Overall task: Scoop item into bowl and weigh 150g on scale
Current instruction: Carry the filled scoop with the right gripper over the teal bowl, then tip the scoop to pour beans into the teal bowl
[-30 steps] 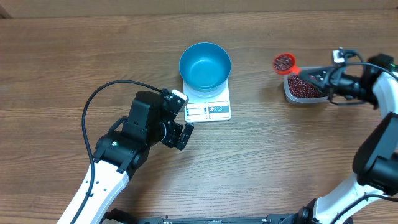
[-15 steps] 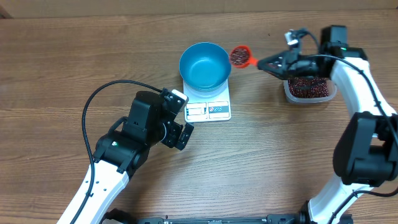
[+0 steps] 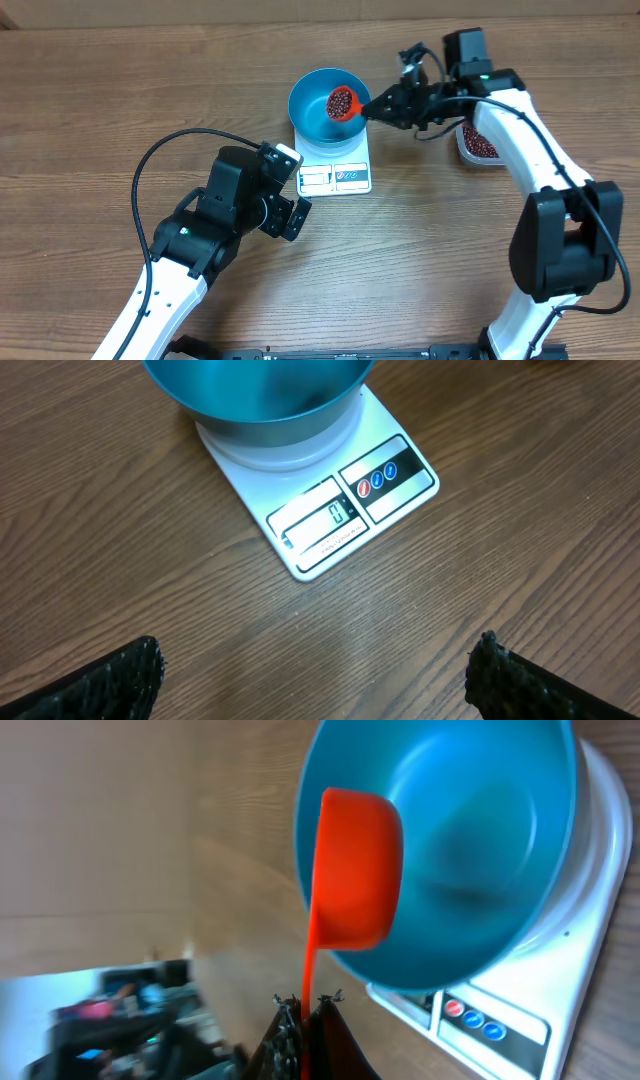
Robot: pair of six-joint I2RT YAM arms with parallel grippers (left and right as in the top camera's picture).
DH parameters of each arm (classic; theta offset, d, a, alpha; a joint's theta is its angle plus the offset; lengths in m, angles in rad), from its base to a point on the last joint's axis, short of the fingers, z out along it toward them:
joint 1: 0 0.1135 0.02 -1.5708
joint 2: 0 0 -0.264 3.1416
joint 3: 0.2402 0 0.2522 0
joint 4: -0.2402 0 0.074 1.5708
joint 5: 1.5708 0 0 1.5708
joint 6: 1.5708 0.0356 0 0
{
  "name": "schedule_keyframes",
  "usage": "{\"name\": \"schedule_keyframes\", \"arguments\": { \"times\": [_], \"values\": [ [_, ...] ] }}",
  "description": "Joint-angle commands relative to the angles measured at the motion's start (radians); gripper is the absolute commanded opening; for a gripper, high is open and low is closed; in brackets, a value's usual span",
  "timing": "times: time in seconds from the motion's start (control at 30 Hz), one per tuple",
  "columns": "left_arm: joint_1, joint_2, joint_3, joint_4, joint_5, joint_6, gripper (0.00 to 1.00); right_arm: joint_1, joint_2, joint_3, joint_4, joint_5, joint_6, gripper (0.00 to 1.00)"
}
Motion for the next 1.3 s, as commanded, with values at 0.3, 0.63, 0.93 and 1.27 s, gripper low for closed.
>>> {"name": "schedule_keyframes", "arguments": {
  "times": [0.3, 0.63, 0.93, 1.27],
  "values": [
    [0.004, 0.005, -0.005, 0.0, -0.007, -0.006, 1.0, 0.151, -0.001, 0.064, 0.046, 0.509, -0.059, 0.04],
    [0.004, 0.005, -0.005, 0.0, -0.007, -0.006, 1.0, 0.267, -0.001, 0.068, 0.062, 0.795, -0.18, 0.04],
    [0.004, 0.005, -0.005, 0.0, -0.007, -0.006, 1.0, 0.381, -0.003, 0.085, 0.054, 1.141, -0.259, 0.04],
    [0.004, 0.005, -0.005, 0.0, -0.007, -0.006, 0.99, 0.495, -0.011, 0.086, 0.034, 1.378, -0.29, 0.04]
  ]
}}
